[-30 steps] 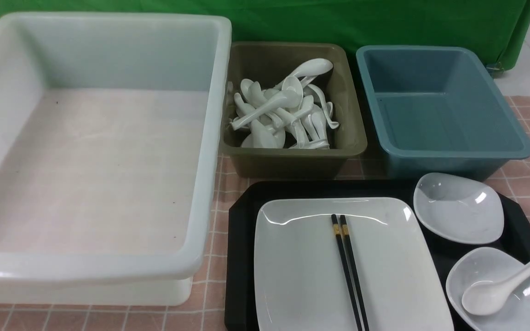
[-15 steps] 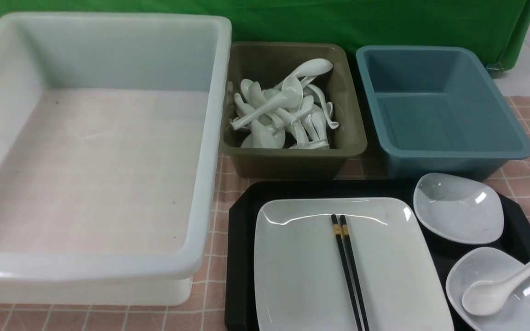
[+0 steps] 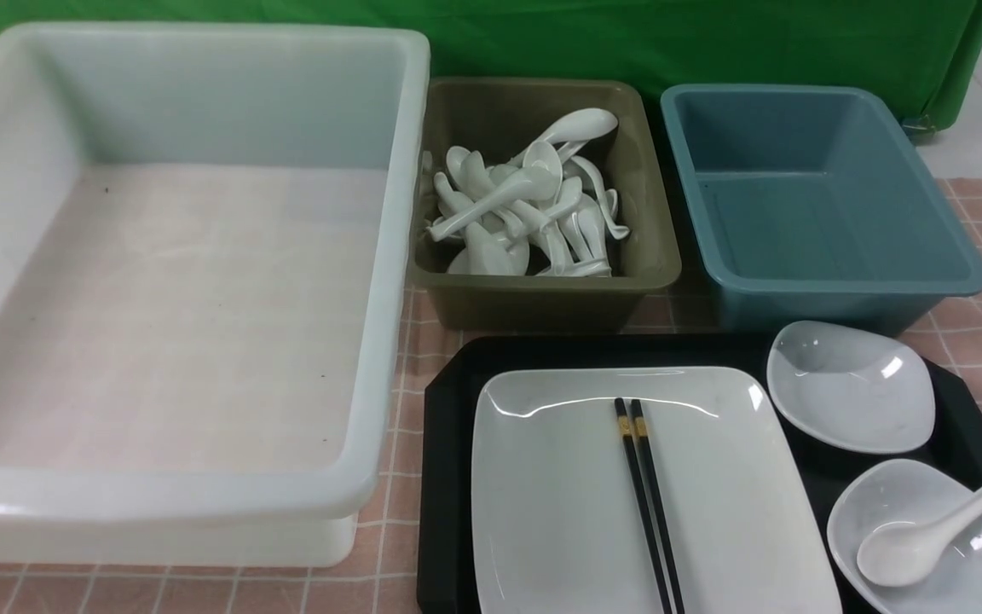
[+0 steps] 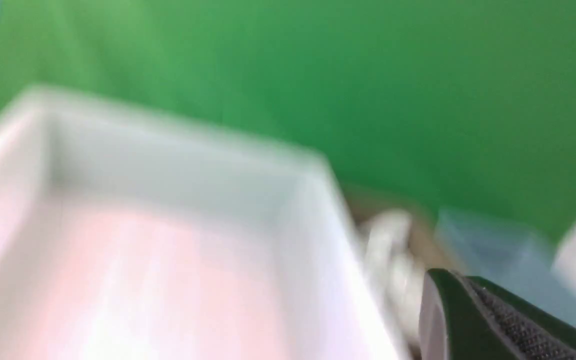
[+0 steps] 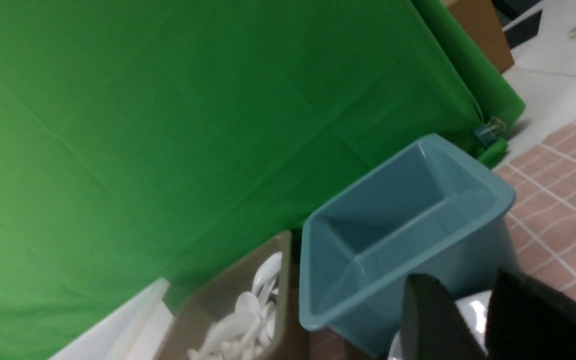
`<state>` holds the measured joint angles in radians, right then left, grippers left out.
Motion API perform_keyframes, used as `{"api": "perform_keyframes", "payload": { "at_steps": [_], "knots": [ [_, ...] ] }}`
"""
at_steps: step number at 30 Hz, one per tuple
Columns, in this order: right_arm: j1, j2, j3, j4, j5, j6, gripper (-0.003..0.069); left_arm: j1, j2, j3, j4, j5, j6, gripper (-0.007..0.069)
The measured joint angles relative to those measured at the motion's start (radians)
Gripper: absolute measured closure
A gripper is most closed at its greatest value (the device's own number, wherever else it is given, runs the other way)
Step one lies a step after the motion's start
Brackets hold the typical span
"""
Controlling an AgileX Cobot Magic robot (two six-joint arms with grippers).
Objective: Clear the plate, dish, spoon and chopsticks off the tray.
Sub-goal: Use the right arm to grab a soup spoon from the plate
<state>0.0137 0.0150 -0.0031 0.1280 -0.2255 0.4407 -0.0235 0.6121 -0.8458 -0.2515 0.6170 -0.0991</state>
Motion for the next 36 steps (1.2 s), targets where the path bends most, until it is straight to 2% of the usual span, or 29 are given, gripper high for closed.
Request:
{"api": "perform_keyframes", "payload": {
  "at_steps": [1,3,5,6,7,9,10,12,13,15,16,17,18,22,26,28,30,33,34,35,36],
  "knots": [
    [0.001,0.0,-0.006,0.001,0.029,0.026,0.0454,0.0,0.1,-0.057,-0.025,0.117,0.077,0.062],
    [0.006,0.001,-0.027,0.002,0.094,0.032,0.048,0.0,0.145,-0.076,-0.034,0.171,0.109,0.062],
    [0.032,0.033,-0.137,0.002,0.293,-0.017,0.0595,0.0,0.278,-0.111,-0.049,0.236,0.179,0.062],
    [0.036,0.046,-0.175,0.002,0.345,-0.041,0.0613,0.0,0.296,-0.117,-0.051,0.244,0.189,0.062],
    [0.053,0.114,-0.282,0.0,0.485,-0.107,0.0629,-0.008,0.373,-0.136,-0.056,0.254,0.207,0.062],
    [0.071,0.233,-0.421,-0.032,0.655,-0.164,0.0629,-0.037,0.439,-0.156,-0.055,0.255,0.217,0.0627],
    [0.072,0.247,-0.434,-0.032,0.672,-0.167,0.0629,-0.042,0.446,-0.158,-0.055,0.255,0.217,0.0628],
    [0.08,0.449,-0.601,-0.144,0.896,-0.202,0.0629,-0.143,0.528,-0.194,-0.052,0.248,0.222,0.0634],
    [0.08,0.463,-0.624,-0.154,0.93,-0.211,0.0629,-0.163,0.533,-0.201,-0.051,0.248,0.222,0.0635],
    [0.08,0.66,-0.734,-0.282,1.131,-0.253,0.0629,-0.321,0.594,-0.252,-0.035,0.243,0.221,0.0636],
    [0.08,0.675,-0.741,-0.29,1.131,-0.255,0.0629,-0.321,0.599,-0.256,-0.033,0.243,0.221,0.0636],
    [0.08,0.732,-0.767,-0.316,1.187,-0.263,0.0629,-0.387,0.618,-0.274,-0.029,0.241,0.218,0.0636],
    [0.079,0.846,-0.819,-0.347,1.238,-0.273,0.0629,-0.501,0.665,-0.318,-0.022,0.239,0.218,0.0636],
    [0.052,1.049,-0.889,-0.323,1.233,-0.28,0.0629,-0.697,0.773,-0.409,-0.02,0.229,0.227,0.0636],
    [-0.009,1.189,-0.93,-0.278,1.201,-0.285,0.0621,-0.796,0.841,-0.462,-0.02,0.208,0.258,0.0636],
    [-0.051,1.254,-0.949,-0.242,1.183,-0.29,0.0582,-0.82,0.861,-0.471,-0.02,0.198,0.275,0.0636],
    [-0.09,1.31,-0.962,-0.204,1.156,-0.294,0.051,-0.826,0.871,-0.474,-0.015,0.192,0.278,0.0636],
    [-0.117,1.391,-0.976,-0.174,1.08,-0.295,0.0326,-0.826,0.874,-0.474,0.015,0.186,0.279,0.0634],
    [-0.117,1.396,-0.977,-0.17,1.074,-0.295,0.0303,-0.826,0.874,-0.474,0.015,0.185,0.279,0.0634],
    [-0.12,1.431,-0.979,-0.157,1.039,-0.295,0.0232,-0.826,0.874,-0.474,0.025,0.178,0.279,0.0632],
    [-0.12,1.449,-0.982,-0.149,1.017,-0.295,0.02,-0.826,0.875,-0.474,0.028,0.169,0.281,0.063]
  ]
}}
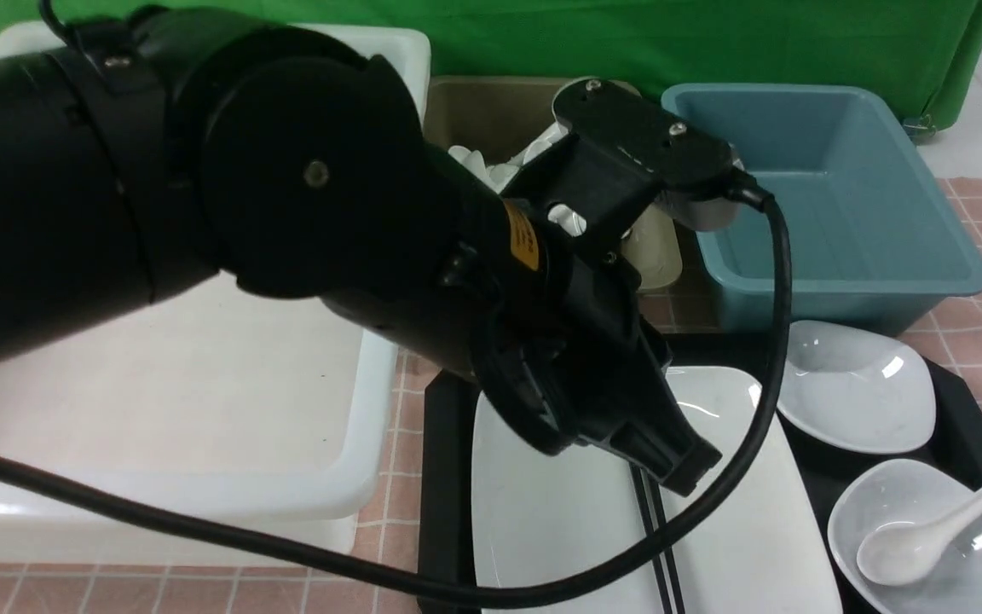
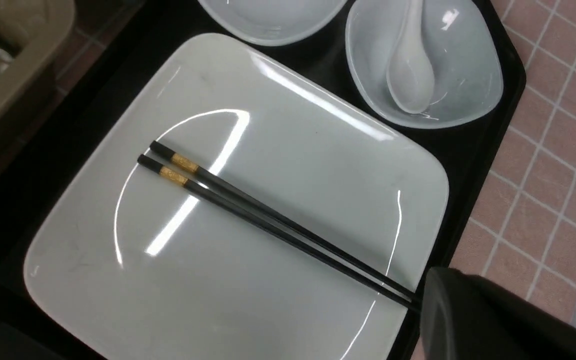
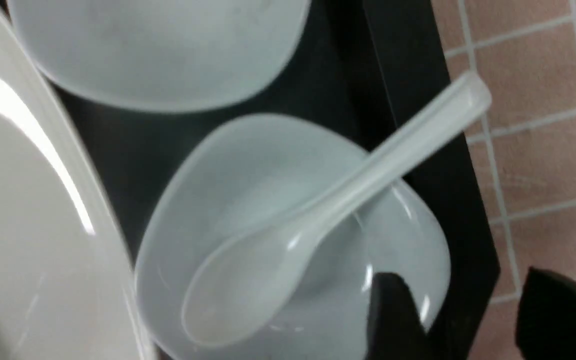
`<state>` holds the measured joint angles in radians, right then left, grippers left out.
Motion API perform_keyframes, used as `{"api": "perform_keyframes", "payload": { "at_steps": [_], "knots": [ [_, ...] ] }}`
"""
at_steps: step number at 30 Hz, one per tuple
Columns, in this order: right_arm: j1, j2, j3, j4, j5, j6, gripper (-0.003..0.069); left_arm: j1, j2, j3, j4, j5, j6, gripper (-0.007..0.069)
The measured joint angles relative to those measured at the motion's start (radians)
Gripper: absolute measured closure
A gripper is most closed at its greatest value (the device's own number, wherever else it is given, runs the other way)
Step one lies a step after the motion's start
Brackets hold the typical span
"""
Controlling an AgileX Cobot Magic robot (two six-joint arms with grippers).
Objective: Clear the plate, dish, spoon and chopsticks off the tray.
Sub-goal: Use the right arm to grab a soup spoon from the plate
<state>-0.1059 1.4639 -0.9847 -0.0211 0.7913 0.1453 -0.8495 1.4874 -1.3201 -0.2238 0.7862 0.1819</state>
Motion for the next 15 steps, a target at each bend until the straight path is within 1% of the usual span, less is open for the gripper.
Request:
{"api": "perform_keyframes", "payload": {
  "at_steps": [1,3,4,9,15],
  "knots": [
    [0.0,0.022,-0.001,0.007,-0.017,0.0,0.0168,0.0,0.001,0.0,0.001,-0.013,0.008,0.0629],
    [0.0,0.071,-0.004,0.021,-0.042,0.003,0.0133,0.0,0.011,0.0,-0.007,-0.044,0.051,0.0629],
    [0.0,0.092,-0.004,0.021,-0.054,0.007,0.0128,0.0,0.019,0.0,-0.017,-0.062,0.079,0.0628],
    [0.0,0.161,-0.004,0.021,-0.117,0.035,0.0127,-0.001,0.074,0.0,-0.057,-0.14,0.153,0.0628],
    [0.0,0.192,-0.004,0.021,-0.17,0.061,0.0127,-0.001,0.132,0.0,-0.064,-0.191,0.186,0.0628]
  ]
}}
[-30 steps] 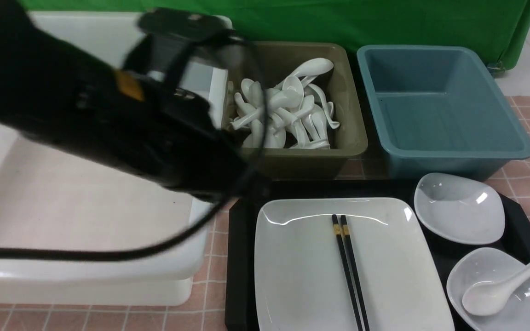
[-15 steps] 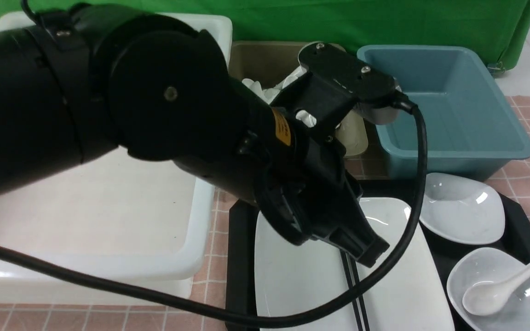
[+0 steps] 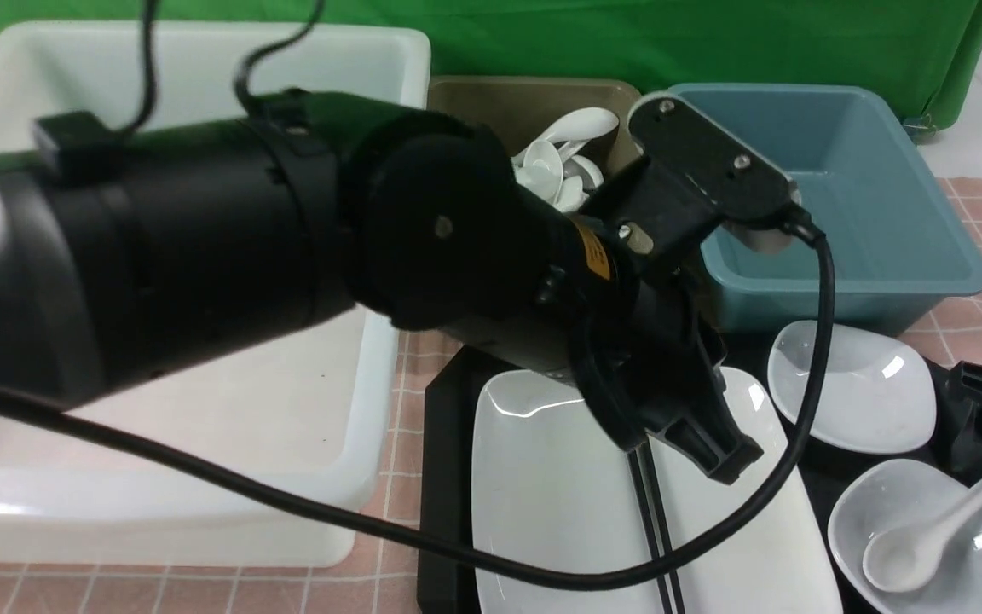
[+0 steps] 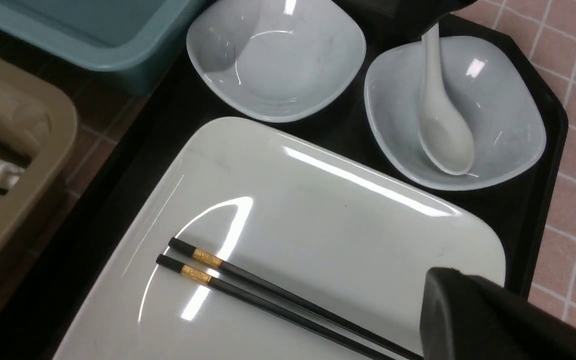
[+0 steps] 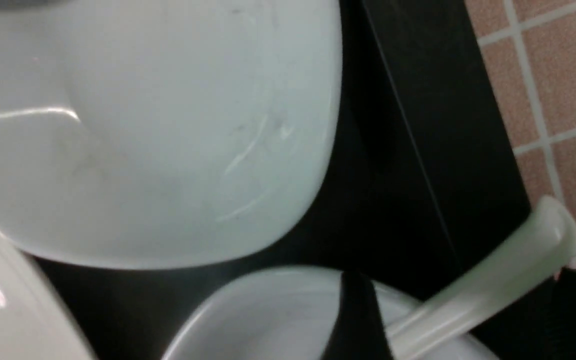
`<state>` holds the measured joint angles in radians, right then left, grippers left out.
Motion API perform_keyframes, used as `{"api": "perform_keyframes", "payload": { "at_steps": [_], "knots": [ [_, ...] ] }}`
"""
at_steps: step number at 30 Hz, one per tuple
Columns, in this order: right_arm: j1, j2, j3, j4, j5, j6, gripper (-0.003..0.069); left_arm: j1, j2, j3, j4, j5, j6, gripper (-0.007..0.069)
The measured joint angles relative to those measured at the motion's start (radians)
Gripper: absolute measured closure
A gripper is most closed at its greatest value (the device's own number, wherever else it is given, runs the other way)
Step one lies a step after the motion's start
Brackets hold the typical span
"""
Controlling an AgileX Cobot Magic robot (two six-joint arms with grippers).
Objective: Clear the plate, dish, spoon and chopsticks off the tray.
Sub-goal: Use the right arm to grab a soup spoon from the plate
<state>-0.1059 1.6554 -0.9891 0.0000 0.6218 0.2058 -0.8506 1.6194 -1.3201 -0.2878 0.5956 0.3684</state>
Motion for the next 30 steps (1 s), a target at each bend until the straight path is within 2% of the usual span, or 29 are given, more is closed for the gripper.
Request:
{"api": "perform_keyframes", "payload": {
  "at_steps": [7,9,11,18,20,30],
  "knots": [
    [0.0,0.027,0.0,0.0,-0.008,0.021,0.013,0.0,0.017,0.0,-0.001,0.0,0.007,0.0628],
    [0.0,0.035,0.0,0.0,-0.022,0.022,0.0153,0.0,0.017,0.0,-0.001,0.0,0.01,0.0628],
    [0.0,0.043,0.0,0.0,-0.033,0.024,0.0197,0.0,0.017,0.0,-0.001,0.0,0.011,0.0628],
    [0.0,0.056,0.0,0.0,-0.056,0.027,0.0435,0.0,0.017,0.0,-0.001,-0.001,0.018,0.0628],
    [0.0,0.056,0.0,0.0,-0.06,0.027,0.0476,0.0,0.017,0.0,-0.001,-0.001,0.018,0.0628],
    [0.0,0.043,0.0,0.0,-0.076,0.075,0.0489,0.0,0.017,0.0,0.0,-0.005,0.018,0.0628]
  ]
}}
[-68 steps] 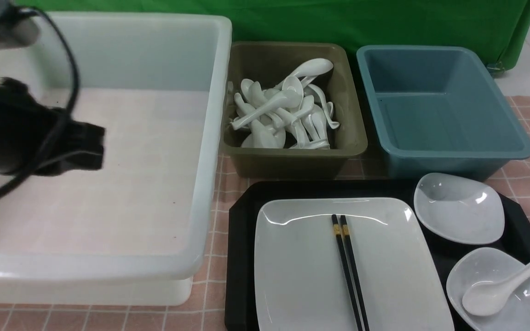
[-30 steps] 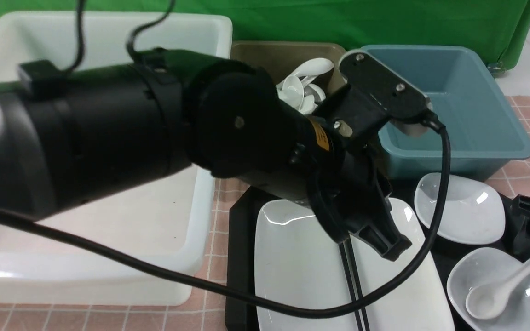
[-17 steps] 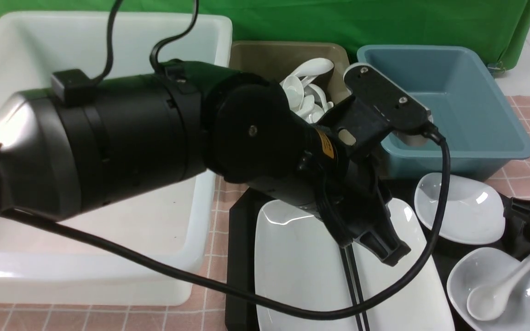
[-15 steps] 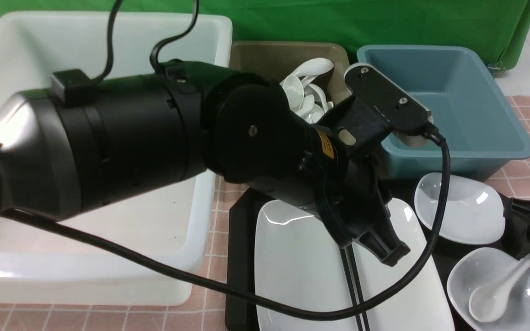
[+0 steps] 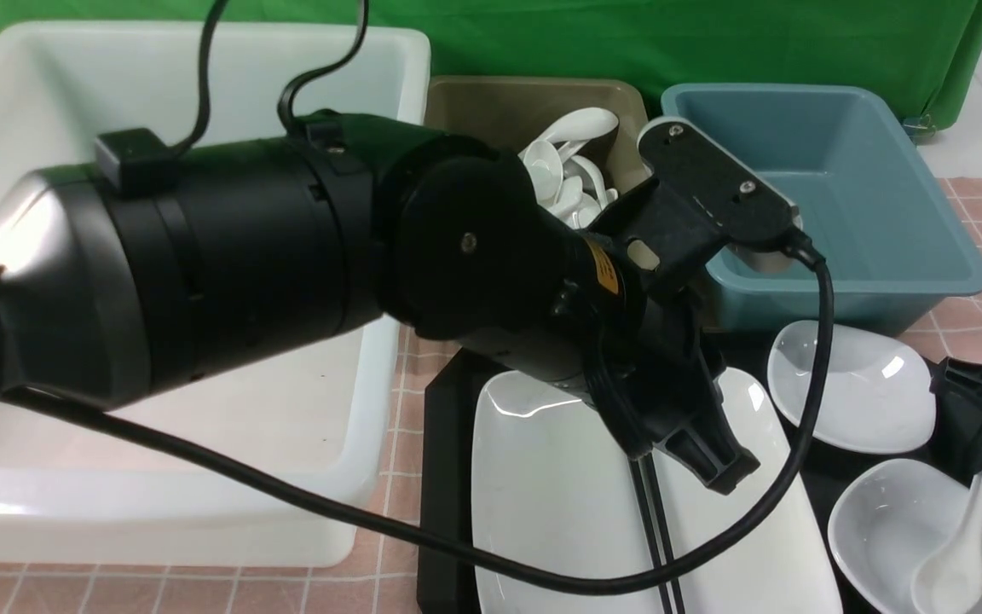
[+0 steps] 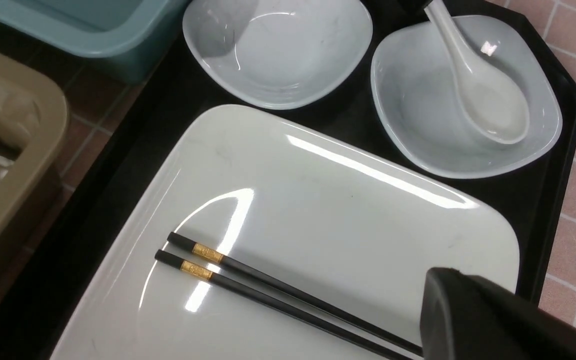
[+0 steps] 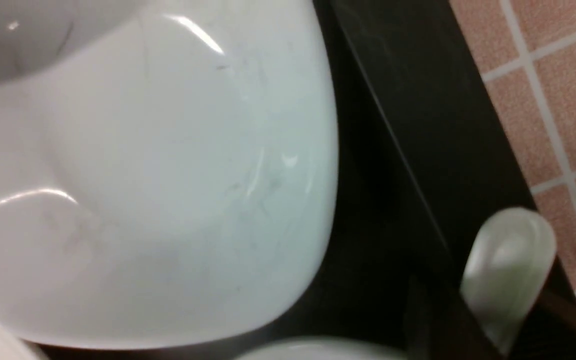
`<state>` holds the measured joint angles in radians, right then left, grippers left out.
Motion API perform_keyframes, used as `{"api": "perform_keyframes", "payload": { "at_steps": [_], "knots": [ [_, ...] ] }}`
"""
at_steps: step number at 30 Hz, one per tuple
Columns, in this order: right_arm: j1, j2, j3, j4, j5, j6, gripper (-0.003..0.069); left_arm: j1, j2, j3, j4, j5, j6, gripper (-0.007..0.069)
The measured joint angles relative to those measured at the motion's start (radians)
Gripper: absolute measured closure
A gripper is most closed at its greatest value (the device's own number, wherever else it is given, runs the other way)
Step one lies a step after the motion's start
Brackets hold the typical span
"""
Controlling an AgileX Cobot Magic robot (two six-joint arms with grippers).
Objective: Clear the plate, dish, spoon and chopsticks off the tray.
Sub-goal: Use the right arm to grab a soup spoon from the plate, then use the right arm to put the soup spoon into the small storage box in the middle
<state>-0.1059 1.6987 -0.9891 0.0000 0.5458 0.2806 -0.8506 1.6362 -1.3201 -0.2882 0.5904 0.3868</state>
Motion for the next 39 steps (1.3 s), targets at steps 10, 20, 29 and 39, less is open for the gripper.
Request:
{"api": "perform_keyframes", "payload": {
  "at_steps": [10,20,29,39],
  "knots": [
    [0.001,-0.156,-0.023,0.127,-0.035,-0.069,0.049,0.015,-0.007,-0.002,0.042,-0.066,-0.021,0.0628],
    [0.217,-0.118,-0.337,0.574,-0.151,-0.392,0.049,0.318,-0.107,-0.04,0.075,-0.077,-0.087,0.0628],
    [0.397,0.258,-0.784,0.595,-0.213,-0.427,0.0491,0.531,-0.129,-0.04,-0.042,0.034,-0.066,0.0628],
    [0.422,0.543,-1.035,0.594,-0.207,-0.394,0.0356,0.536,-0.13,-0.04,-0.149,0.152,-0.026,0.0627]
  ]
}}
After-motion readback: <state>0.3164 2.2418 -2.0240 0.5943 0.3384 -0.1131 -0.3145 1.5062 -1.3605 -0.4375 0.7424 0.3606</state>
